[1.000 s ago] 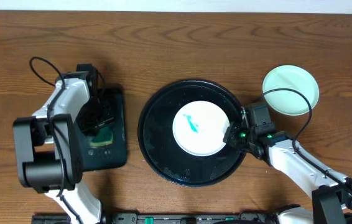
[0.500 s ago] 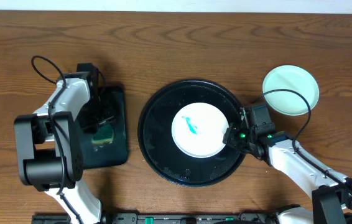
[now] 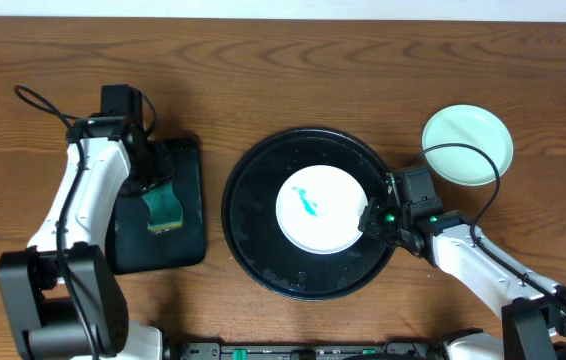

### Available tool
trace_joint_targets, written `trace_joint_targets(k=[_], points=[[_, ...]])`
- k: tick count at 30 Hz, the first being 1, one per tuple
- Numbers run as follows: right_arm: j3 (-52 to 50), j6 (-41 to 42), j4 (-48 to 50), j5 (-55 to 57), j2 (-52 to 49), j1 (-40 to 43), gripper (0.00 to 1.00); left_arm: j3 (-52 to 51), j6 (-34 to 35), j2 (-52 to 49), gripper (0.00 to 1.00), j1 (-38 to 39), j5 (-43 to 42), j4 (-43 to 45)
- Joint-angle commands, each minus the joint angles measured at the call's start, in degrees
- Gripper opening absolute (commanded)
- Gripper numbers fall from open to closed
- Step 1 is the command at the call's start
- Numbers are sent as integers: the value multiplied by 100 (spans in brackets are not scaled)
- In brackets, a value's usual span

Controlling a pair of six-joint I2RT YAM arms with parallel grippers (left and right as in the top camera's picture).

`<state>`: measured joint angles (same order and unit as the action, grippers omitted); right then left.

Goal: Clean dirty plates on tray and stack at the side
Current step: 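Grasp the green sponge on the black tray with the left gripper and lift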

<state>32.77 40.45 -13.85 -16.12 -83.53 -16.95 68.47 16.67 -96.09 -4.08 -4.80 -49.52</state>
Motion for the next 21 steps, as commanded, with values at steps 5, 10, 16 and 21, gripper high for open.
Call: trace_joint_targets(k=[5,10,16,21], points=[[11,-90,13,-90,-7,50,1,-52,-52,-595,46,-52,-9,-24],[11,-90,11,-90,-7,50,1,-286,-50,-796,41,-142,-7,140],[11,-90,-46,-90,-7,50,1,-671,-59,-796,41,-365,-9,553],[11,-90,-114,-87,-7,50,1,-728,-125,-796,27,-426,-15,748]])
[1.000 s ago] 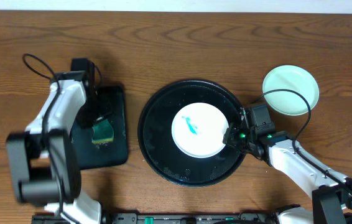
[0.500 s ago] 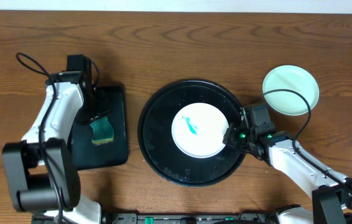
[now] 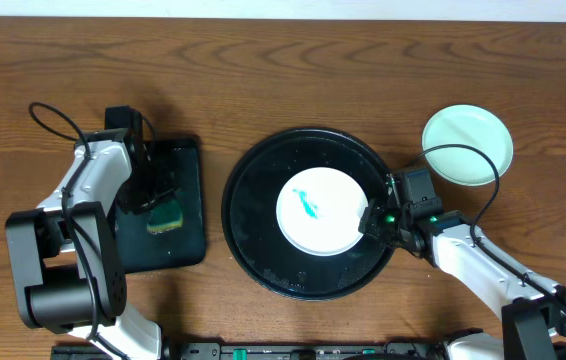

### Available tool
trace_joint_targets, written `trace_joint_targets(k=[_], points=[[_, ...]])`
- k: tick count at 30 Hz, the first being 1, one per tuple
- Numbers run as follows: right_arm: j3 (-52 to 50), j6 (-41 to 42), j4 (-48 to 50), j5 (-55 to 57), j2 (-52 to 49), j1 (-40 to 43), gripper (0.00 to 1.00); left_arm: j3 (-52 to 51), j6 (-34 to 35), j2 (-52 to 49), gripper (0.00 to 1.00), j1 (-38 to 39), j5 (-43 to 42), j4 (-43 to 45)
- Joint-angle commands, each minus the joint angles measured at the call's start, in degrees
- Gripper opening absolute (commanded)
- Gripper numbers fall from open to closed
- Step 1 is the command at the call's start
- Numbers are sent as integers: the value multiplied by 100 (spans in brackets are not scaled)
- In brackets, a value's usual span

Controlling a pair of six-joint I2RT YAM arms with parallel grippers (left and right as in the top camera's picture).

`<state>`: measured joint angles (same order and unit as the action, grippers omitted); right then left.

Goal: Clean dirty plates on tray and stack at the side
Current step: 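Grasp the green sponge on the black tray with the left gripper and lift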

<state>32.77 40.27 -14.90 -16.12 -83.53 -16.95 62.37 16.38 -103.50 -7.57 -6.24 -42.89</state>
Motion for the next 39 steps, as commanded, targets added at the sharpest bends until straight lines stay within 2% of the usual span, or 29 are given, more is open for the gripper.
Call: trace_joint_targets(k=[1,2,9,14,17,21,26,32,39], points=[[11,-72,-9,-87,-7,50,1,-118,-96,-55,13,-74,127,105],[11,-72,-9,-87,-7,50,1,-118,-96,-55,7,-70,120,127],[11,-72,-50,-87,-7,50,1,-52,-140,166,7,-70,-155,120],[11,-72,-96,-87,-7,50,1,-52,-157,1137,7,-70,-236,52],[11,-74,-94,-87,-7,50,1,-52,-433,1971,7,2,-227,-31],[11,-179,-83,-85,-7,50,1,-52,-772,3027,7,199,-118,-68],[11,-181,-79,-87,-7,50,1,-52,-863,4061,7,470,245,-59],[11,-179,-79,-87,-7,50,1,-52,-887,4787,7,612,243,-55],[11,-181,-83,-87,-7,50,1,-52,-887,5066,7,612,243,-55]])
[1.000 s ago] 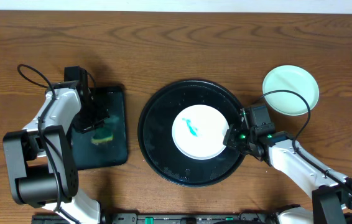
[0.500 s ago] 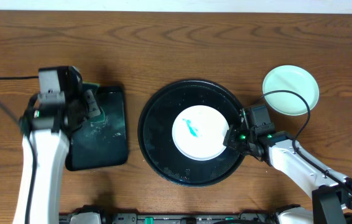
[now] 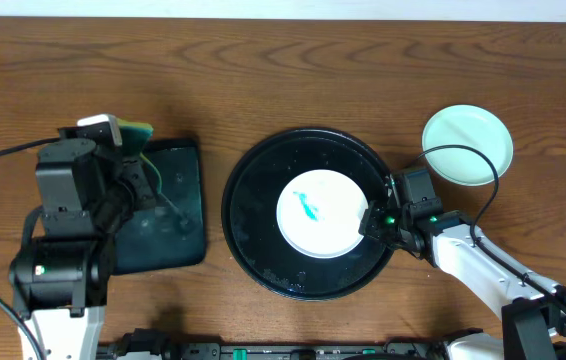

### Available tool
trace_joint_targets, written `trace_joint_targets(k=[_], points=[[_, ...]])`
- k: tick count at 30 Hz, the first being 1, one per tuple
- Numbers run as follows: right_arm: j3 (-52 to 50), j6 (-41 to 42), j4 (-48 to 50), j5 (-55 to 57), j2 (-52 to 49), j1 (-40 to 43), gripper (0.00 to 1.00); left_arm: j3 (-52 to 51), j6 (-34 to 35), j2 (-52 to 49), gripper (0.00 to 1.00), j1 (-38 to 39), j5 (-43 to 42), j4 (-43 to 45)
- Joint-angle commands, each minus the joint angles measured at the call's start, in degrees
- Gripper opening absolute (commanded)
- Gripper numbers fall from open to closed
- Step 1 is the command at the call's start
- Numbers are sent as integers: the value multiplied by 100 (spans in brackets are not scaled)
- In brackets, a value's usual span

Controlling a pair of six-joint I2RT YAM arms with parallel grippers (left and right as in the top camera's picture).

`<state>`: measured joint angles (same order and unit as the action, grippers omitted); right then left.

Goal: Clean dirty plates on tray and stack at the side
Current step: 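Grasp the green sponge on the black tray with the left gripper and lift, then carry the sponge with the left gripper over the white plate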

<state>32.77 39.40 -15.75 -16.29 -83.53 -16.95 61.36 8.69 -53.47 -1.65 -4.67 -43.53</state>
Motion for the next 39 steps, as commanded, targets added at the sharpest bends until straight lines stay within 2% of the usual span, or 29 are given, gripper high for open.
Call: trace_joint_targets(k=[1,14,21,28,34,39], points=[[13,-94,2,-70,-7,50,1,48,-120,63,7,20,87,9],[11,-129,9,-92,-7,46,1,48,-122,-197,7,17,90,15],[13,-393,129,-461,-7,35,1,48,-83,-798,7,20,114,13],[11,-428,264,-525,-7,-4,2,48,216,-1665,7,72,-595,9],[13,-415,507,-518,-28,-339,2,48,544,-2044,7,557,-673,42],[13,-210,745,-525,-378,-579,2,48,1043,-2247,7,1268,-828,208]])
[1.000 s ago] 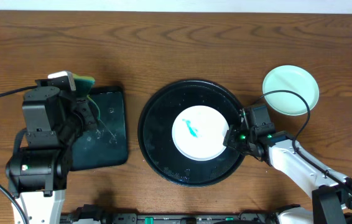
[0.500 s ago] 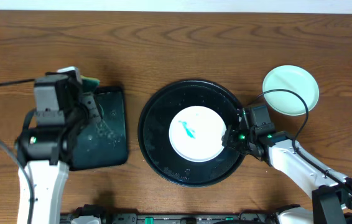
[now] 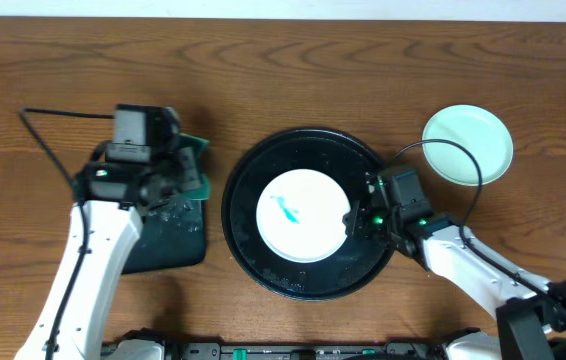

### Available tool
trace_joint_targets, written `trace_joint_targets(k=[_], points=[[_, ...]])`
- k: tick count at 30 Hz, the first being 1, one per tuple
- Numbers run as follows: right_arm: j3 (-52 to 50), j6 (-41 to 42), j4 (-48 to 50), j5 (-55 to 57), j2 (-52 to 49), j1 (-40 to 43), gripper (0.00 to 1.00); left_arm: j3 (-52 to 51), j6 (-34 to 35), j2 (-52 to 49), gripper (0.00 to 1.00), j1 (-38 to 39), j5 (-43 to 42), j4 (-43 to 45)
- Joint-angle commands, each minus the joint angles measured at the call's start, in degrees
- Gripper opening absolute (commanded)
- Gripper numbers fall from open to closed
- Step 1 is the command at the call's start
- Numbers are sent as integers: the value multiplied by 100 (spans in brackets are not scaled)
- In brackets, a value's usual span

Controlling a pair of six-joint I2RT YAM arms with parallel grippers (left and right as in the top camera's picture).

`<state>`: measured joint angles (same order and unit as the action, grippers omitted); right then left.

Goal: Clean dirty plates on tray and stack at the side
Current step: 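Carry the sponge with the left gripper over the white plate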

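Observation:
A white plate (image 3: 298, 216) with a teal smear (image 3: 285, 208) lies in the round black tray (image 3: 308, 140), left of the tray's middle. My right gripper (image 3: 350, 222) is shut on the plate's right rim. My left gripper (image 3: 189, 168) is shut on a green sponge (image 3: 201, 176) and hangs over the right back corner of the small black tray (image 3: 163, 250), just left of the round tray. A clean pale green plate (image 3: 468, 145) sits on the table at the right.
Water drops cover the small black tray under the left arm. The left arm's cable (image 3: 48, 135) loops over the table at the back left. The right arm's cable (image 3: 453, 150) arcs over the pale green plate.
The left gripper has moved right with the sponge, from the small tray's back left corner to its right back corner. The right gripper and the white plate have shifted left inside the round tray.
First the left gripper was down at the sponge lying on the small tray, and stayed there a moment later. Then it held the sponge raised at the tray's back left. Now the sponge is beside the round tray, and the right gripper has shifted the white plate left.

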<state>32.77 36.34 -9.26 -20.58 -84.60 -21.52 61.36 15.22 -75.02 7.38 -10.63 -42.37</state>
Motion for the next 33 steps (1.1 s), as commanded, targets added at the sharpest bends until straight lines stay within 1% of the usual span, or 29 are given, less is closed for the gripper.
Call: trace_joint_targets(k=[1,6,12,15,24,27,33], points=[[15,138,146,-114,-382,-144,2,48,468,-133,7,516,-280,131],[125,199,282,-247,-872,-140,1,48,946,-348,7,1220,-291,243],[269,195,284,-247,-1040,-142,1,48,1261,-942,7,1871,-286,243],[271,197,282,-249,-1040,-146,1,48,1329,-1384,7,1993,-286,243],[271,195,280,-385,-1038,-146,1,48,1362,-2647,7,1998,-293,234],[271,195,280,-415,-1034,-146,1,48,1360,-2964,7,1998,-678,240],[271,197,295,-413,-1034,-146,1,61,1307,-3150,7,2236,-1915,271]])
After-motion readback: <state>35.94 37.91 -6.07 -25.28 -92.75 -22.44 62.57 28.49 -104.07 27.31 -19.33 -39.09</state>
